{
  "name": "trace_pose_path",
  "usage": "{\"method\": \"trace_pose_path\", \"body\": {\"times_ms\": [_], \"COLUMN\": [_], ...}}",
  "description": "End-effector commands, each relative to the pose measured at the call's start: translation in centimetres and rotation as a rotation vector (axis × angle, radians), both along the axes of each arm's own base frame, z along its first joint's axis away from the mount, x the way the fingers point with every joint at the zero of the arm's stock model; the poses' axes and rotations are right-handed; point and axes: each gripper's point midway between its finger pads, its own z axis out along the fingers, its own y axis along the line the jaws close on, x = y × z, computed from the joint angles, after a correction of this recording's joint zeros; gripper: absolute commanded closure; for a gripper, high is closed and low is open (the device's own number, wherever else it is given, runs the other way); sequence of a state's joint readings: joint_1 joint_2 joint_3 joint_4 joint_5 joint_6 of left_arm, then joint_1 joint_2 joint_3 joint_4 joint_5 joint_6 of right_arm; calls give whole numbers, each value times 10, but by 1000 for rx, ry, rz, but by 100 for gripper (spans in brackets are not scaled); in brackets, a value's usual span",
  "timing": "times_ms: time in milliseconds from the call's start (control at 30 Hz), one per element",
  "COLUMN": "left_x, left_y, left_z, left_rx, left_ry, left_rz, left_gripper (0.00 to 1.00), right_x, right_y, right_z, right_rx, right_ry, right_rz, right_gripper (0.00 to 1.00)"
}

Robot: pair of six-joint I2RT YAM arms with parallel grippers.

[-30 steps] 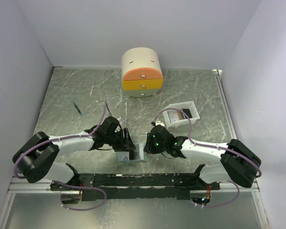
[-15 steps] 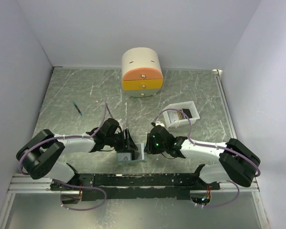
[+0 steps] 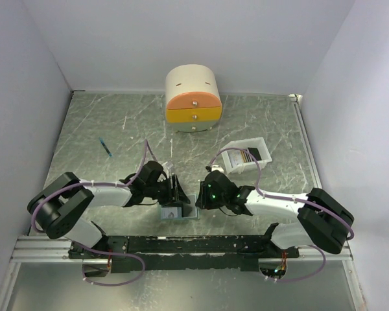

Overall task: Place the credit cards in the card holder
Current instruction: Insert the credit card into the card holder, then close the card holder at the center of the board.

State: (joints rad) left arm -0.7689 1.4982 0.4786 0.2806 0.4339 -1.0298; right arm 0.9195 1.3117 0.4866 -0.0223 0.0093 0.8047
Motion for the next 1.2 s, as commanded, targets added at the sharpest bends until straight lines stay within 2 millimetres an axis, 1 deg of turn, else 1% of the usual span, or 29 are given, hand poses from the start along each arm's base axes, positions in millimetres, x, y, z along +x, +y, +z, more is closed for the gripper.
{"method": "trace_pose_path", "body": {"times_ms": [0, 67, 100, 167, 267, 367, 400, 467, 533, 600, 667, 733, 800, 867, 967, 1033, 1100, 1167], "left_x": [2, 2, 1, 2, 8, 20, 24, 33, 39, 42, 39, 35, 31, 29, 25, 20, 16, 15], "left_y": [-17, -16, -13, -4, 13, 30, 36, 50, 64, 76, 88, 98, 104, 111, 119, 119, 118, 117], "left_z": [23, 26, 24, 17, 18, 31, 38, 44, 47, 45, 37, 30, 25, 20, 12, 6, 2, -1], "left_rx": [-99, -97, -77, -8, 58, 66, 66, 85, 106, 126, 154, 169, 184, 207, 242, 241, 229, 218], "left_ry": [-68, -79, -70, -54, -58, -77, -91, -105, -103, -88, -46, -4, 13, 20, 29, 52, 64, 57], "left_rz": [-42, -41, -38, -13, 54, 111, 127, 159, 179, 200, 212, 222, 234, 254, 264, 248, 239, 238], "left_gripper": [37, 37, 37, 37, 38, 37, 37, 37, 37, 37, 36, 36, 34, 33, 31, 30, 27, 26], "right_x": [-8, -8, -9, -9, -7, -2, 1, 4, 4, 0, -5, -2, 6, 5, 11, 8, -1, -6], "right_y": [11, 18, 21, 26, 23, 14, 13, 8, 8, 9, 9, 7, 8, 15, 17, 22, 21, 13], "right_z": [-4, 0, 3, 6, 9, 17, 26, 38, 50, 53, 49, 53, 64, 72, 76, 75, 64, 47], "right_rx": [30, 45, 54, 61, 42, 11, 18, 8, 10, -1, -39, -112, -172, -179, -236, -241, -255, -312], "right_ry": [10, 2, -2, -8, -32, -112, -154, -222, -285, -325, -354, -401, -454, -514, -547, -566, -549, -494], "right_rz": [32, 41, 47, 58, 68, 96, 113, 148, 211, 300, 409, 514, 586, 709, 787, 887, 1002, 1083], "right_gripper": [72, 72, 72, 72, 72, 70, 69, 68, 68, 67, 66, 66, 65, 65, 64, 64, 63, 62]}}
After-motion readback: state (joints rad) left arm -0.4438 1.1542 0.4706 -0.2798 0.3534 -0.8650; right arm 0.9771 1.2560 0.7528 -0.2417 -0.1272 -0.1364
